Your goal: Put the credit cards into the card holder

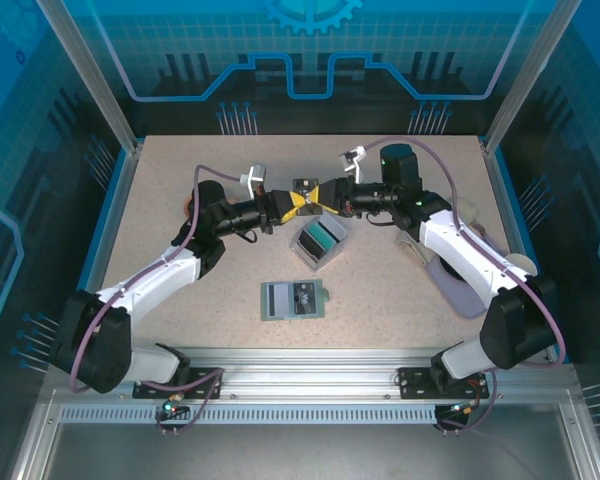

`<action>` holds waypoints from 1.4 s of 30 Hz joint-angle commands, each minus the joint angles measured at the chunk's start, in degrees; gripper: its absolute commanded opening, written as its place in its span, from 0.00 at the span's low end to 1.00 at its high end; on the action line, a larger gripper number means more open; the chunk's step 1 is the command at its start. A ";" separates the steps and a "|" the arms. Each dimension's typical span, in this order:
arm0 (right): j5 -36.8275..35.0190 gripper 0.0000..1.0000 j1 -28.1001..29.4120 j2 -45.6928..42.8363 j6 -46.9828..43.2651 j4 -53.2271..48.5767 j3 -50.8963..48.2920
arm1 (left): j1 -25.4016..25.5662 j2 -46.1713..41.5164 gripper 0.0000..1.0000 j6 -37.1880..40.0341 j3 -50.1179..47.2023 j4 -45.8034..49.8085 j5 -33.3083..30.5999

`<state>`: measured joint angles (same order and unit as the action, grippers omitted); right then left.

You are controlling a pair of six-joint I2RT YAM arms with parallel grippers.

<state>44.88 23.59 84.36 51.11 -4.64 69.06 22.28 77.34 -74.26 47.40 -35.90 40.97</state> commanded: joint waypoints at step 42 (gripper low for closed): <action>-6.87 0.15 -4.04 -2.24 -8.37 -16.05 -2.04 | 0.56 -0.57 0.13 -4.47 0.41 -13.08 3.36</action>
<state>42.96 21.43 81.30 44.64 -13.67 68.55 23.05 78.72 -77.93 46.65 -39.31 41.87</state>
